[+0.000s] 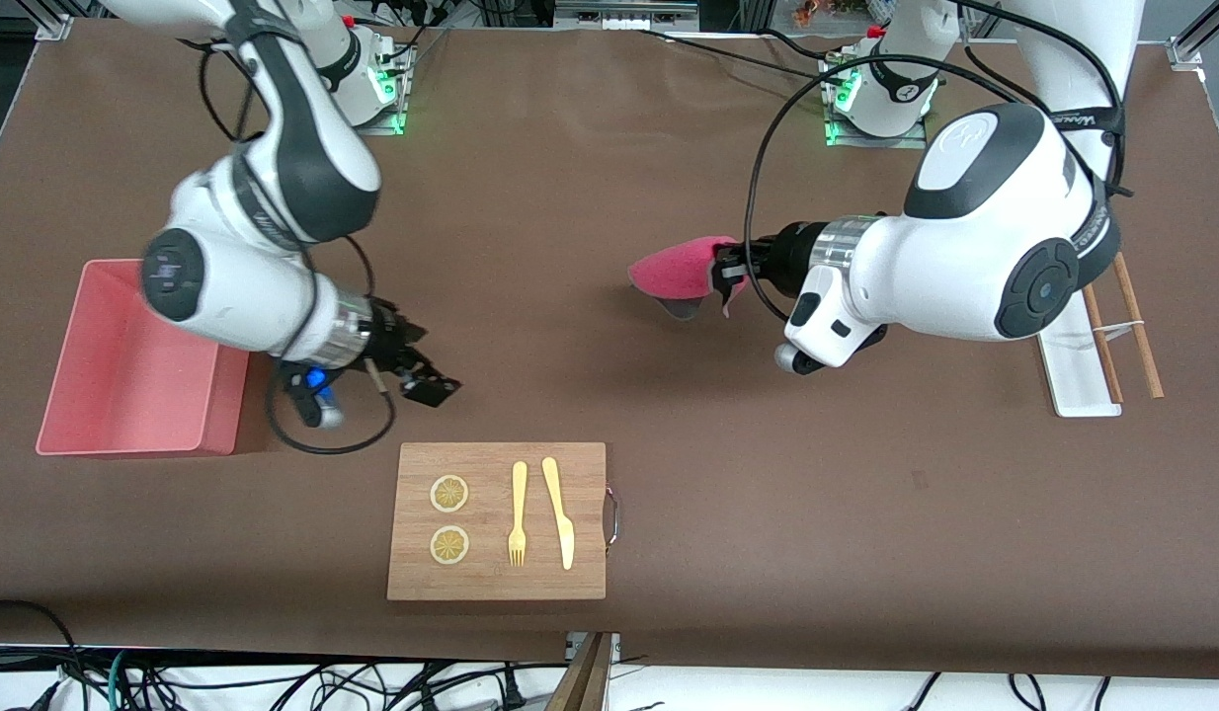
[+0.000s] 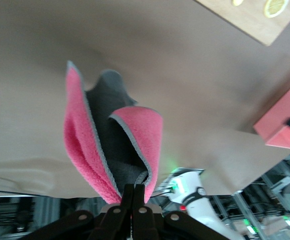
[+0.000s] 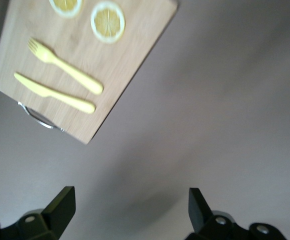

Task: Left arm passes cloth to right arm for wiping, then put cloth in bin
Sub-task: 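Carry the cloth with the left gripper toward the right gripper, then grasp the cloth with the right gripper beside the left gripper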

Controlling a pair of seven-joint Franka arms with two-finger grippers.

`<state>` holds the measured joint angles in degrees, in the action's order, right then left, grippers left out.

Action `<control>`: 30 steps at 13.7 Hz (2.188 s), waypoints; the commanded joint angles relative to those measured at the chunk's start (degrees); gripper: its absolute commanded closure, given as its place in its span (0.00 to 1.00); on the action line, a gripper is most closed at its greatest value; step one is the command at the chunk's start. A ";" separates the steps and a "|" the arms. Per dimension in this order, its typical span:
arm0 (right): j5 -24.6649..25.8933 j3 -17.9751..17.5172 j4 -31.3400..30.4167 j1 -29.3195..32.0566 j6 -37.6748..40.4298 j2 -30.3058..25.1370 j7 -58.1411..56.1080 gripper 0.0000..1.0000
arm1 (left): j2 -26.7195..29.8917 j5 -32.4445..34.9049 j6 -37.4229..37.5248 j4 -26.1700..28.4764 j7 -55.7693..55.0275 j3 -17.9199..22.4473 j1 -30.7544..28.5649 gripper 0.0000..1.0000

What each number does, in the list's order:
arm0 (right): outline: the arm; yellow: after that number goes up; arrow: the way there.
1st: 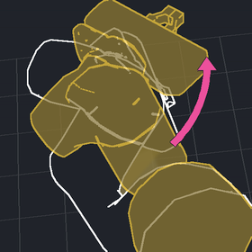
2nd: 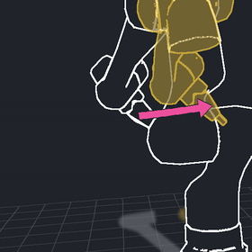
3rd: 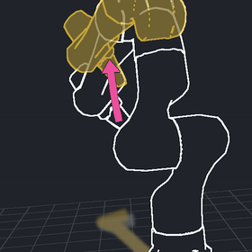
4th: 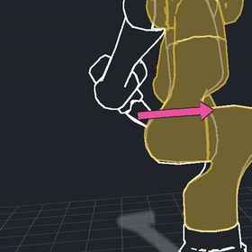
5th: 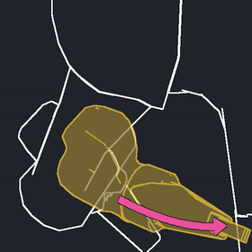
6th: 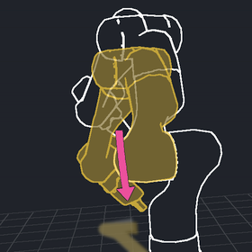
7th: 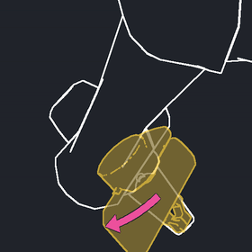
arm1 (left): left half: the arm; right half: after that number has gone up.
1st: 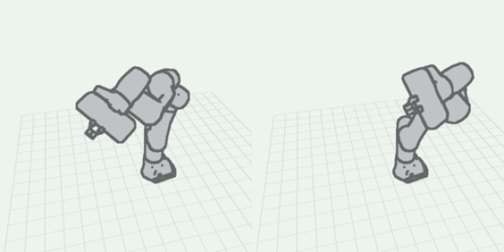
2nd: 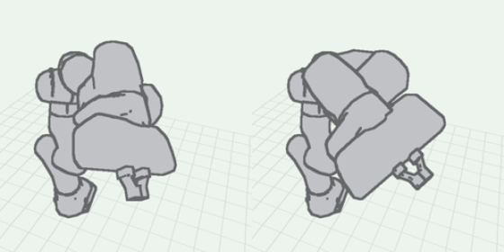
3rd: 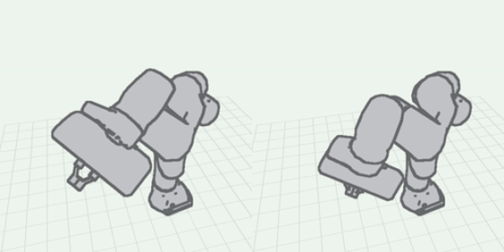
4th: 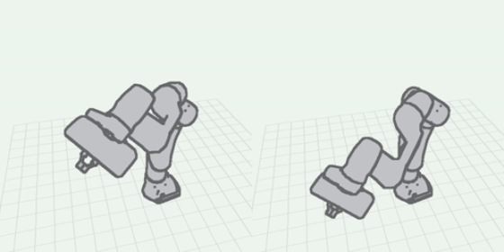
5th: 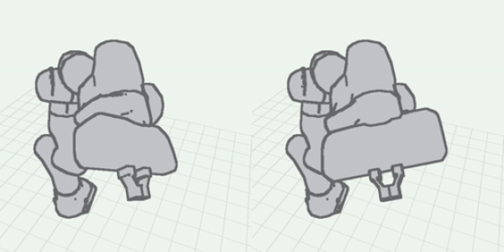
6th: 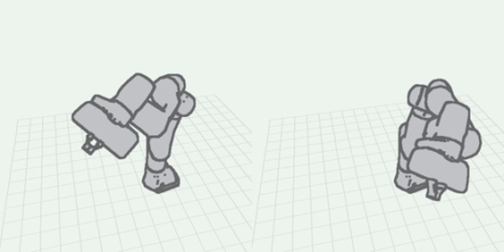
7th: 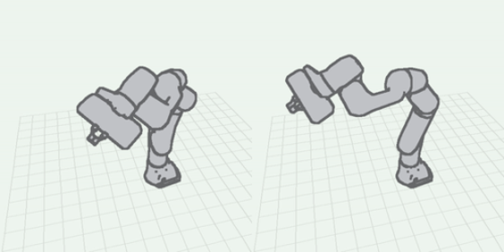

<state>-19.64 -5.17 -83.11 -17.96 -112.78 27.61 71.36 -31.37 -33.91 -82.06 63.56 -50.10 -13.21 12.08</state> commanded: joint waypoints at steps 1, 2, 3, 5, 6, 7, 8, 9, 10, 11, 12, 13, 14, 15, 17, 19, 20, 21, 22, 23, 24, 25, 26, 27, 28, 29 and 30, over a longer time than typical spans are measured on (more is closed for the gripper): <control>-4.16 0.51 0.67 -2.77 -3.75 2.09 8.42 0.00 | -1.06 -2.82 -3.97 -1.77 -8.05 0.91 3.21 1.00; -4.44 0.51 0.67 -3.57 -4.46 2.53 10.36 0.00 | -1.15 -3.96 -5.73 -1.77 -10.43 0.91 4.17 1.00; -4.44 0.42 0.67 -4.70 -4.73 3.05 11.42 0.00 | -1.32 -4.84 -7.75 -1.77 -12.54 0.99 5.05 1.00; -5.66 0.51 0.76 -6.64 -5.26 4.02 11.87 0.00 | -1.67 -5.03 -11.00 -1.77 -15.28 0.91 6.11 1.00; -7.15 0.51 0.76 -7.00 -6.13 4.37 11.96 0.00 | -1.68 -5.03 -11.89 -1.77 -16.24 0.91 6.55 1.00; -8.64 0.51 0.67 -7.00 -6.14 4.55 11.96 0.00 | -1.76 -5.03 -12.68 -1.77 -16.95 0.91 7.08 1.00; -9.79 0.42 0.67 -7.26 -5.97 4.99 11.96 0.00 | -1.76 -5.03 -13.04 -1.77 -17.48 0.91 7.26 1.00; -9.89 0.42 0.58 -7.96 -5.53 5.08 11.87 0.00 | -1.76 -5.03 -13.21 -1.86 -17.66 0.91 7.26 1.00; -9.98 0.42 0.49 -8.58 -5.18 5.08 11.96 0.00 | -1.76 -5.03 -13.82 -1.77 -17.75 0.91 7.26 1.00; -9.98 0.51 0.40 -8.76 -4.65 5.08 12.13 0.00 | -1.85 -5.03 -13.92 -1.77 -17.75 0.91 7.26 1.00; -9.98 0.51 0.32 -8.85 -3.86 5.08 12.05 0.00 | -1.94 -5.03 -13.92 -1.86 -17.75 0.91 7.26 1.00; -9.98 0.42 0.32 -8.85 -3.07 5.08 11.96 0.00 | -1.94 -5.03 -13.92 -1.86 -17.75 0.91 7.26 1.00; -9.98 0.42 0.32 -8.85 -2.11 5.08 11.87 0.00 | -1.94 -5.03 -13.92 -1.86 -17.66 0.91 7.26 1.00; -10.32 0.42 0.23 -8.85 -1.05 5.17 11.61 0.00 | -1.94 -5.03 -13.92 -1.86 -17.66 0.91 7.26 1.00; -11.55 0.42 0.23 -8.85 0.62 5.52 11.52 0.00 | -1.94 -5.03 -14.01 -1.86 -17.66 0.91 7.26 1.00; -13.83 0.42 0.23 -9.11 1.85 6.22 11.52 0.00 | -1.94 -5.03 -14.01 -1.86 -17.66 0.91 7.26 1.00; -15.15 0.42 0.23 -9.11 2.82 6.57 11.52 0.00 | -1.94 -5.03 -14.01 -1.86 -17.66 0.91 7.26 1.00; -16.90 0.42 0.23 -9.11 4.04 7.10 11.43 0.00 | -1.94 -5.03 -14.01 -1.86 -17.66 0.99 7.17 1.00; -18.05 0.42 0.23 -9.11 5.19 7.36 11.43 0.00 | -1.94 -5.03 -14.01 -1.86 -17.57 0.99 7.00 1.00; -18.15 0.42 0.23 -9.20 6.07 7.54 11.43 0.08 | -1.94 -5.03 -14.01 -1.86 -17.57 0.99 6.91 1.00; -18.32 0.42 0.32 -9.11 6.77 7.72 11.26 0.56 | -1.94 -5.03 -14.01 -1.86 -17.48 0.99 6.82 1.00; -19.89 0.42 0.66 -8.94 6.87 7.89 11.26 1.00 | -1.94 -5.03 -13.92 -1.86 -17.48 0.99 6.73 1.00; -21.74 0.42 0.75 -9.02 6.61 8.15 11.69 1.00 | -1.94 -5.03 -13.92 -1.86 -17.48 0.99 6.64 1.00; -23.23 0.42 0.84 -8.94 6.43 8.42 11.52 1.00 | -1.94 -5.03 -13.92 -1.86 -17.48 0.99 6.64 1.00; -25.16 0.42 0.93 -8.76 6.69 8.42 11.87 1.00 | -1.94 -5.03 -13.92 -1.86 -17.48 0.99 6.64 1.00; -26.31 0.51 0.84 -8.76 6.52 8.42 12.05 1.00 | -1.94 -5.03 -13.92 -1.86 -17.57 0.99 6.82 1.00; -26.32 0.51 0.84 -8.93 6.34 8.42 11.96 1.00 | -1.94 -5.03 -13.92 -1.86 -17.57 0.99 6.82 1.00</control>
<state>-43.97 -4.94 -83.18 -26.72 -107.20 35.52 82.75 -32.48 -37.42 -96.23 63.53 -66.99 -12.64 18.49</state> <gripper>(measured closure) 0.608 0.982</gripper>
